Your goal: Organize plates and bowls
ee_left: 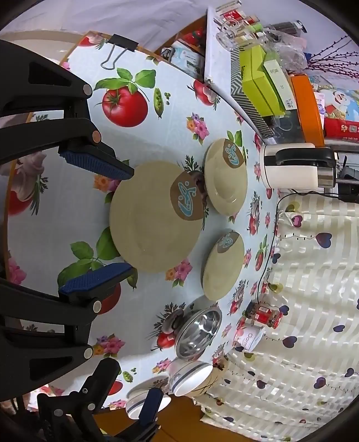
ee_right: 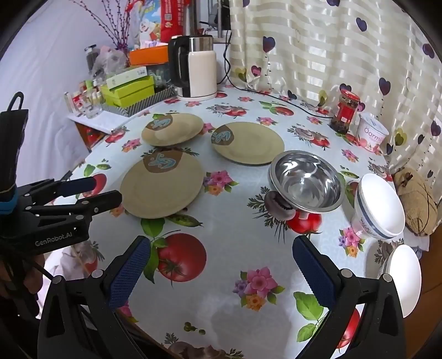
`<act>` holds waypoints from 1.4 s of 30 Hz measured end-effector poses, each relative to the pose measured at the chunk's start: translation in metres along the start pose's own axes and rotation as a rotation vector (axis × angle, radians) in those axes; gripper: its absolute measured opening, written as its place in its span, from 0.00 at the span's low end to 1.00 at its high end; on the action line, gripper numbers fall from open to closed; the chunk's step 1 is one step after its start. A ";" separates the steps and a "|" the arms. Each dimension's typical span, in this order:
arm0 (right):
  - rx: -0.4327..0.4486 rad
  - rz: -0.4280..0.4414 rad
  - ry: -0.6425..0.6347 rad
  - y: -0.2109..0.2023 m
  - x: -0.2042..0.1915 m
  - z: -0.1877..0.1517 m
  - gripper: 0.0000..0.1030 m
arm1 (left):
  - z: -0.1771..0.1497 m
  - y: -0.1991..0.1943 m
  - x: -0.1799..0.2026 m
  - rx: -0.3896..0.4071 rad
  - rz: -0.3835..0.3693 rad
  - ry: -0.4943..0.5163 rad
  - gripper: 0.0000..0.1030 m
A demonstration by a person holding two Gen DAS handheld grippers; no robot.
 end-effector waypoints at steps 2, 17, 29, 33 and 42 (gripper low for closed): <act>0.002 0.004 0.000 0.000 0.000 0.001 1.00 | -0.001 0.000 0.001 0.003 0.009 0.003 0.61; 0.013 0.026 0.005 -0.001 0.000 -0.001 1.00 | -0.001 0.002 0.001 -0.010 0.033 0.015 0.61; 0.008 0.034 0.007 0.004 -0.001 -0.002 1.00 | 0.000 0.006 -0.001 -0.019 0.022 0.002 0.61; 0.003 0.039 0.010 0.005 -0.001 -0.002 1.00 | 0.000 0.007 0.000 -0.019 0.022 0.000 0.61; -0.005 0.029 0.006 0.010 -0.001 0.000 1.00 | 0.001 0.008 0.000 -0.014 0.018 -0.001 0.61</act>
Point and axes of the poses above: each gripper's, at about its wrist camera, not at the fingertips, and y roughly the way its jaws point, x to its right, z to its top, the point moved 2 cm from there along y, roughly the way its jaws point, and after that the axes turned 10 degrees about -y, right-handed, at the moved point
